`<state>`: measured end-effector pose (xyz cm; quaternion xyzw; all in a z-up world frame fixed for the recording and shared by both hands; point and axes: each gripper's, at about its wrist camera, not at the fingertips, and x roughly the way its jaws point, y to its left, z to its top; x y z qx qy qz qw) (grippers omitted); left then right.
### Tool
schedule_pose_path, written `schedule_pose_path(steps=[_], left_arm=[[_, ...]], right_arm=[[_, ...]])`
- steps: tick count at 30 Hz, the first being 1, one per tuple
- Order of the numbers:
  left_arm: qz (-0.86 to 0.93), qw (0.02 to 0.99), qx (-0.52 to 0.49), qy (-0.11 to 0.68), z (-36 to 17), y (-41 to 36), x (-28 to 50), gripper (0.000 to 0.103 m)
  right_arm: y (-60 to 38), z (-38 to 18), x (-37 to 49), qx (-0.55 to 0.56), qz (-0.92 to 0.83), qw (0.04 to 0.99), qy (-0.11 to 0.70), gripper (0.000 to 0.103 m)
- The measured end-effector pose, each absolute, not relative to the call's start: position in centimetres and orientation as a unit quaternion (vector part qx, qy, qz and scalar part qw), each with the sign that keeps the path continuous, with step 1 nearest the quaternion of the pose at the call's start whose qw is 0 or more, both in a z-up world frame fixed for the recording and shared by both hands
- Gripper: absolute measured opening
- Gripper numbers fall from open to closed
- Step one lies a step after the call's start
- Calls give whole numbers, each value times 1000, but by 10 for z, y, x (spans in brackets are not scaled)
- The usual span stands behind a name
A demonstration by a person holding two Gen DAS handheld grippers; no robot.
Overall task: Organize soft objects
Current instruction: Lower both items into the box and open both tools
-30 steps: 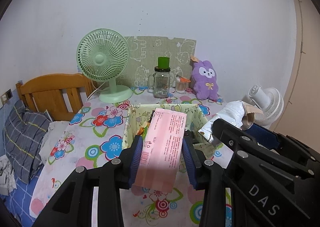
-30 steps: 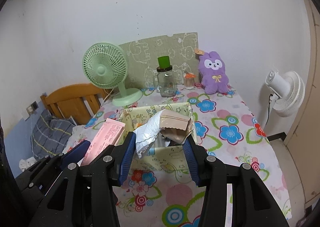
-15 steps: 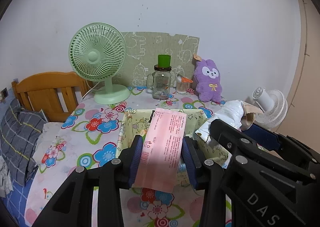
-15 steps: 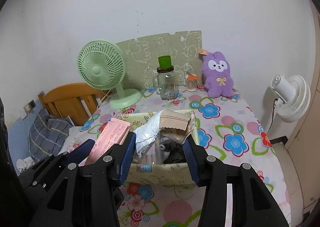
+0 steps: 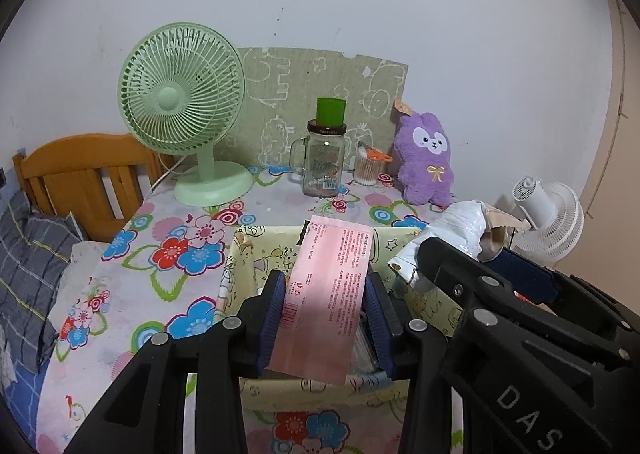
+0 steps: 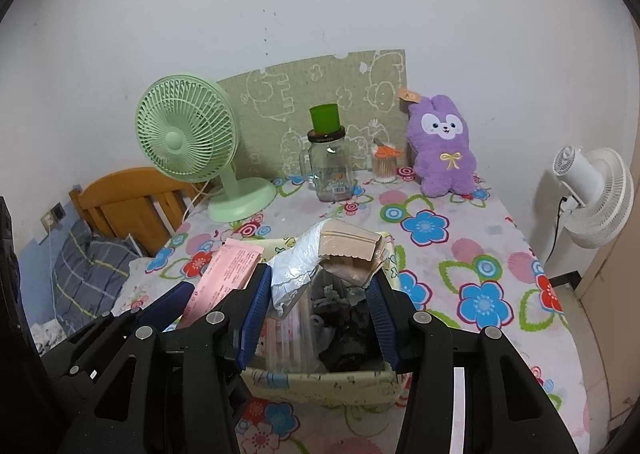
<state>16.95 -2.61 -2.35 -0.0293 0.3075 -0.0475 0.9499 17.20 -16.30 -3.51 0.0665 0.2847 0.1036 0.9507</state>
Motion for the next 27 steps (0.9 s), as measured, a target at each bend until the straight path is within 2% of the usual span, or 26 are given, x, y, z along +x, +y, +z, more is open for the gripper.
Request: schedule_pose_path(steps=[14, 16, 18, 23, 27], left_arm=[[-28, 941, -43, 335, -51, -17, 200, 42], [-23, 939, -42, 340, -54, -16, 203, 47], [-20, 937, -44, 345, -56, -13, 204, 56], [-15, 936, -42, 349, -59, -9, 203, 70], [-22, 934, -39, 355, -60, -7, 204, 77]], right_arm=[[-155, -62, 209, 75, 122, 940, 311, 51], [-153, -65, 211, 73, 125, 938, 315, 51], [-151, -67, 212, 71, 127, 938, 316, 51], [-144, -71, 214, 65, 138, 936, 319, 51], [-136, -73, 217, 58, 145, 936, 316, 51]])
